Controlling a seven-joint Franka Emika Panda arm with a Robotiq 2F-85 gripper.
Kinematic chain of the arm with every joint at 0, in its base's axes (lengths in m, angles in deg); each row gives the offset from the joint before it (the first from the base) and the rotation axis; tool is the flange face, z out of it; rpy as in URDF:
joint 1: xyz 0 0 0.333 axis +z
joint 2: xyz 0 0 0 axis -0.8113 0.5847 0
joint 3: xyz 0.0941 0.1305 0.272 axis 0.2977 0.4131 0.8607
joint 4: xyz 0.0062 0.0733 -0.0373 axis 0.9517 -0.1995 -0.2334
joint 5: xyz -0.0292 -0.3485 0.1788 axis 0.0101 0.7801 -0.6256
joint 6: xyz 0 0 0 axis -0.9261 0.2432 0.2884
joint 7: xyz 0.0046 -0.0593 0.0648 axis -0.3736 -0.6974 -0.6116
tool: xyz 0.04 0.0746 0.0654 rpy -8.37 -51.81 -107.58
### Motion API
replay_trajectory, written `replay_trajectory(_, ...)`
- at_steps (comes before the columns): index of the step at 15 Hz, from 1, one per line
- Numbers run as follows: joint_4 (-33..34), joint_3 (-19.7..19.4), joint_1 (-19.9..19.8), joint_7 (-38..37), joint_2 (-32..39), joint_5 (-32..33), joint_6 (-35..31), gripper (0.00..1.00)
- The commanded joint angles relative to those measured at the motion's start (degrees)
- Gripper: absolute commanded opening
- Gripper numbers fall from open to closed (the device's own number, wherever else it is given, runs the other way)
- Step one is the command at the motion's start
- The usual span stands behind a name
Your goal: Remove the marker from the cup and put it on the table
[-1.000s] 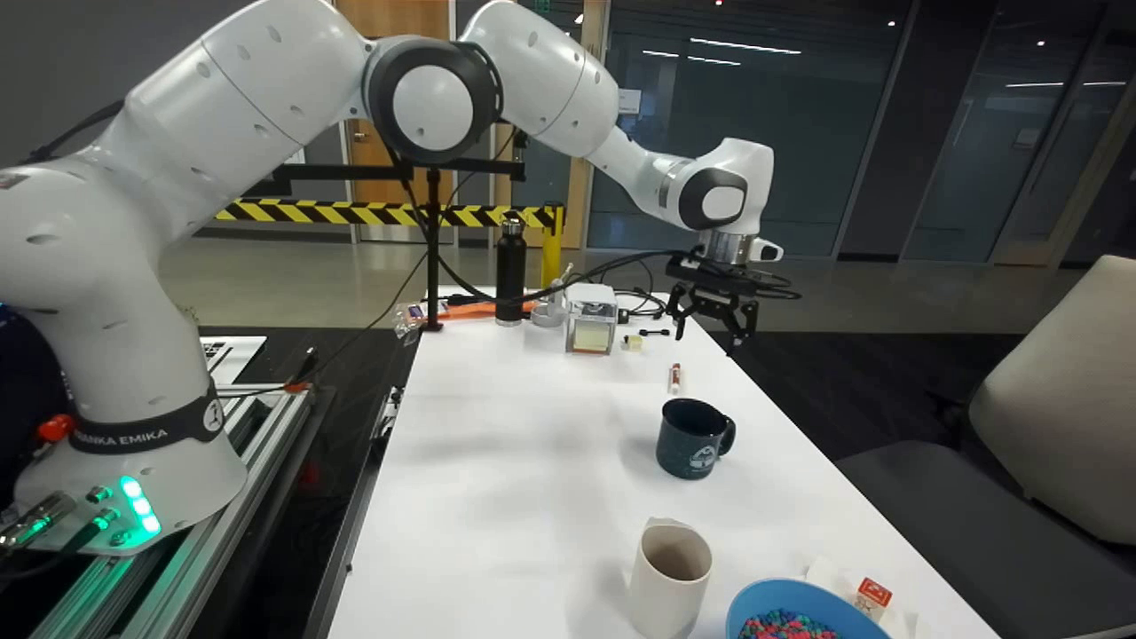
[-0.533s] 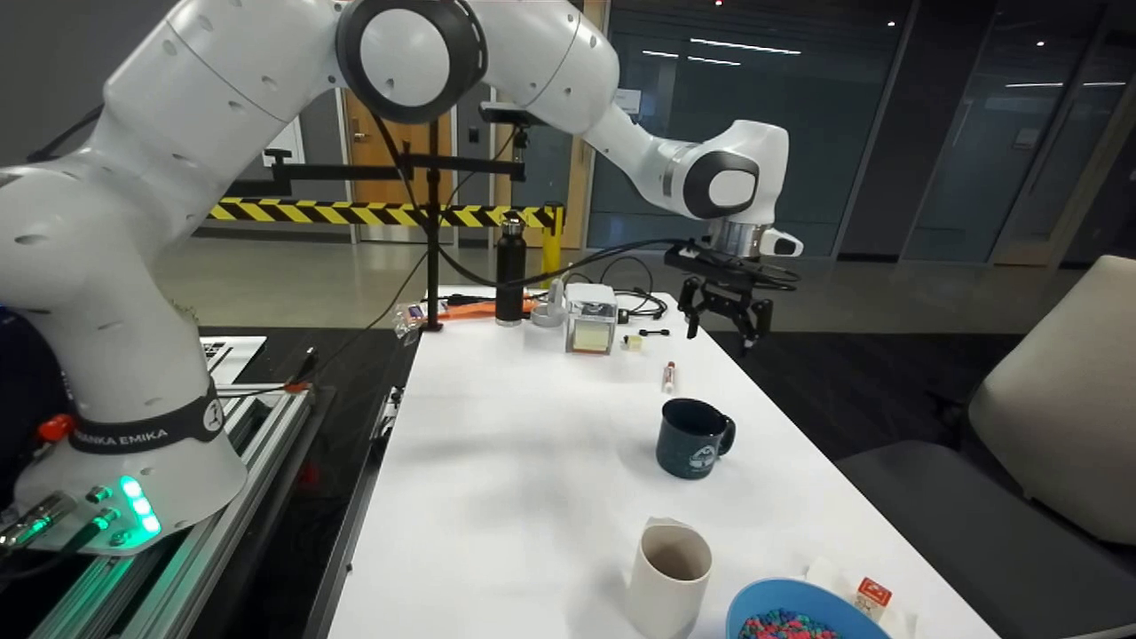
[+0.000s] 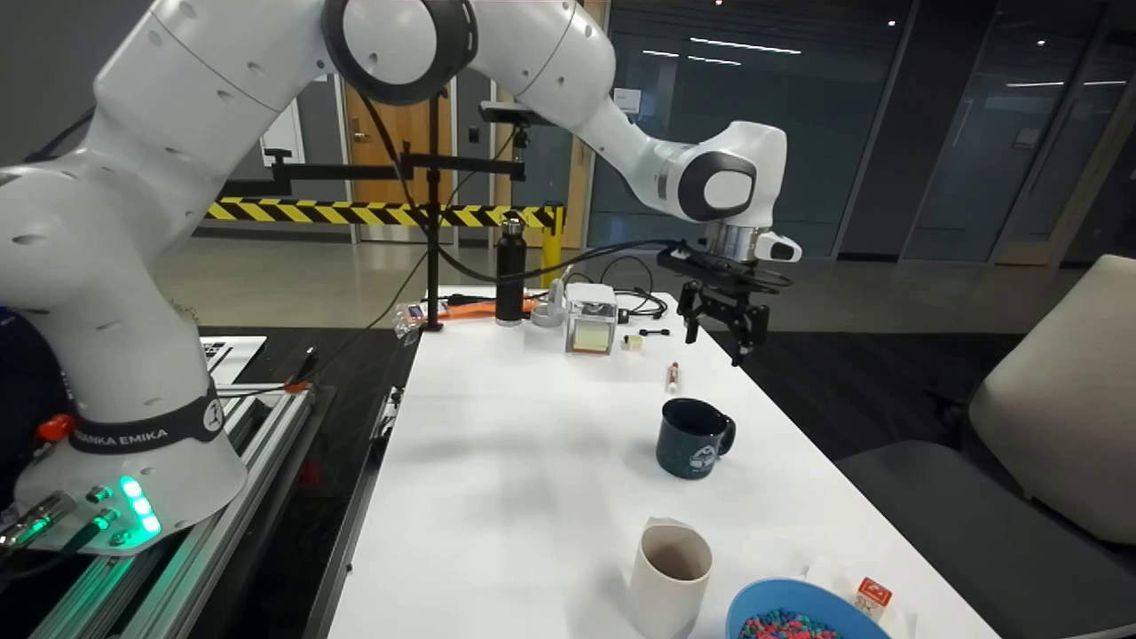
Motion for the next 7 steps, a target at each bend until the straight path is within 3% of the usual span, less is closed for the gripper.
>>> replay_trajectory(1, -4.31, -0.34, -0.06, -2.29, -3.08, -0.64, -1.84, 1.0)
replay_trajectory(6, -4.62, -0.61, 0.04, -3.99, -3.49, -0.53, -1.66, 1.0)
replay_trajectory(7, -0.92, -0.43, 0.2, -2.58, -0.77, -0.17, -0.03, 1.0)
